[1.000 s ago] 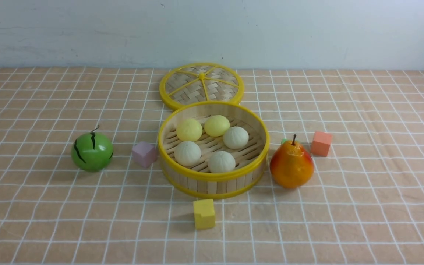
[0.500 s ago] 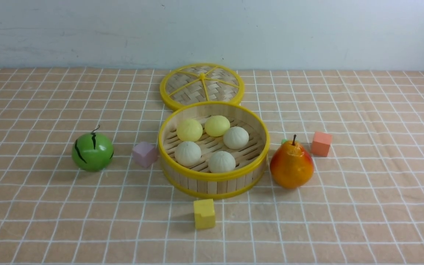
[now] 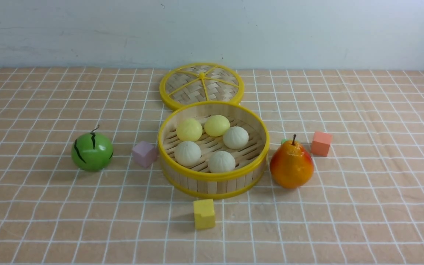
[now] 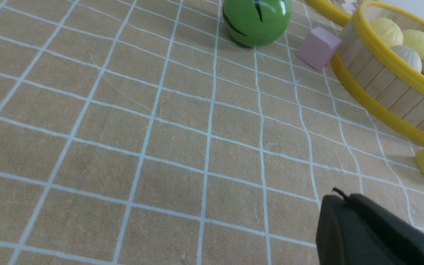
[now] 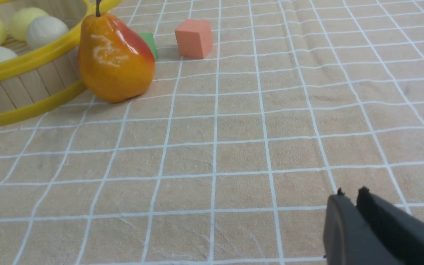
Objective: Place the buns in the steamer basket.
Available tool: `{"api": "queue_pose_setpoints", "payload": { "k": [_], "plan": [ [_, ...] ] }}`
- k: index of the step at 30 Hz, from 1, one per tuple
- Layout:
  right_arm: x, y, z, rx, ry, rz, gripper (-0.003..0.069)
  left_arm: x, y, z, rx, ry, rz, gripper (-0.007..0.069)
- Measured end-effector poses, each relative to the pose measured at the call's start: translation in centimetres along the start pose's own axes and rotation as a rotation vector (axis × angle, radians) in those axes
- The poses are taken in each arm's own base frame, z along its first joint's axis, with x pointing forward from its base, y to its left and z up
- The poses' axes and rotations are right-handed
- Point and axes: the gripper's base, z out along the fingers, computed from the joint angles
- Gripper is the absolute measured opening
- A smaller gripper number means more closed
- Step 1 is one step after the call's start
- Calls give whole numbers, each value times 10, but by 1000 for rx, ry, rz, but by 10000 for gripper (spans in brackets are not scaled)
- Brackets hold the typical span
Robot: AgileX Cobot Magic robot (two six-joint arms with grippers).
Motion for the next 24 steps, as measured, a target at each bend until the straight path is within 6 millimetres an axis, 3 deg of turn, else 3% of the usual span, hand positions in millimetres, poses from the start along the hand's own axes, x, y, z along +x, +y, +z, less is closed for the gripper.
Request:
{"api": "queue_pose_setpoints", "payload": {
  "k": [24],
  "plan": [
    [0, 0, 0, 0, 0, 0, 85, 0, 0, 0, 0, 0, 0, -13]
  ]
}}
